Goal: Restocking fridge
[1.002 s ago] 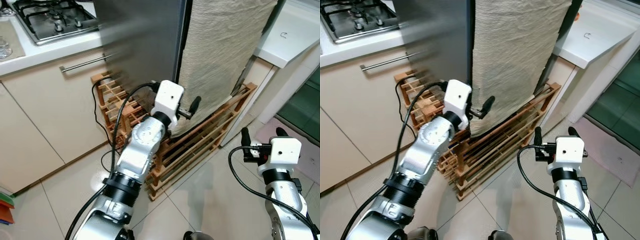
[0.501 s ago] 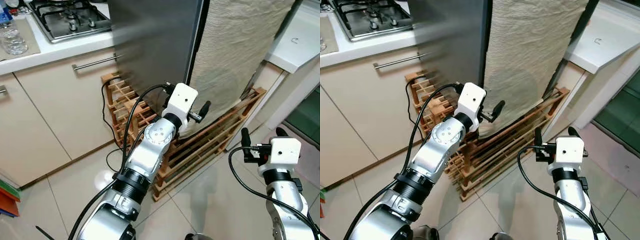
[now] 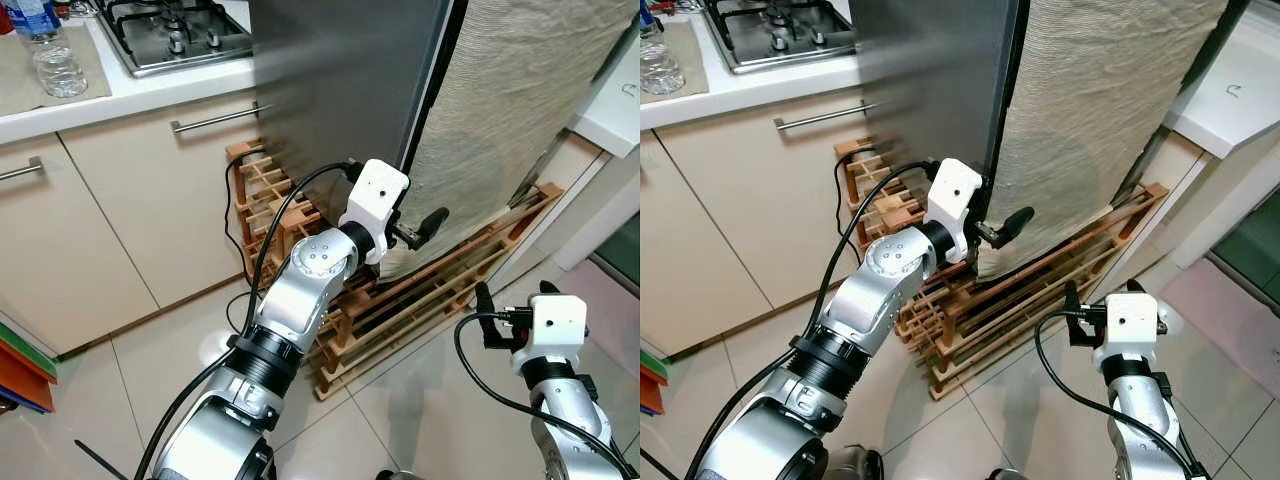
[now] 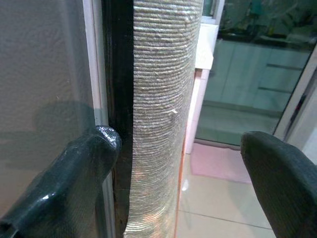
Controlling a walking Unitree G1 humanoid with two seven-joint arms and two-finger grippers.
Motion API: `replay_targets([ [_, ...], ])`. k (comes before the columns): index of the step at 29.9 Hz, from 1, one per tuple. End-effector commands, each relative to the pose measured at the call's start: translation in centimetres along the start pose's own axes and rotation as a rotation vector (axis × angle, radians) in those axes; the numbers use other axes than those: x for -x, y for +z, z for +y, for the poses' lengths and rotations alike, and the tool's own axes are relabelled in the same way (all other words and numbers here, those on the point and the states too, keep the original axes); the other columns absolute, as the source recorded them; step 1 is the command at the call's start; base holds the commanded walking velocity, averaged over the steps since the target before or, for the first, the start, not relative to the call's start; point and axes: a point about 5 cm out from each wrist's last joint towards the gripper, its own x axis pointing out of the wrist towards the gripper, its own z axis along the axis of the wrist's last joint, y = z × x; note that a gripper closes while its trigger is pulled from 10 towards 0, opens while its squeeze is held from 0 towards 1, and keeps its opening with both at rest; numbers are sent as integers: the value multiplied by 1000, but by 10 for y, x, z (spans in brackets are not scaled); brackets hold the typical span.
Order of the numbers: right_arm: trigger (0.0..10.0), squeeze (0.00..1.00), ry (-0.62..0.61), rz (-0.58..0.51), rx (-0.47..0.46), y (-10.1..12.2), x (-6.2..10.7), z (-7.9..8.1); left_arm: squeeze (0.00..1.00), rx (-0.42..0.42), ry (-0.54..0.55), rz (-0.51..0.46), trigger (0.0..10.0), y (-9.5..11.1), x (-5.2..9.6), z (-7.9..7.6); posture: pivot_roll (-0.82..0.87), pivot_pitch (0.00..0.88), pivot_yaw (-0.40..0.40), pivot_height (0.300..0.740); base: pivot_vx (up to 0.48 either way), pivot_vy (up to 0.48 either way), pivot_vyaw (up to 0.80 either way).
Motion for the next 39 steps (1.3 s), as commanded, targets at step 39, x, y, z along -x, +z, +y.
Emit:
replay_targets([
  [39, 10000, 0, 161, 613, 12, -116, 23, 8, 0, 240, -282, -168, 10000, 57, 14, -16, -6, 71, -26, 728, 0, 0, 0],
])
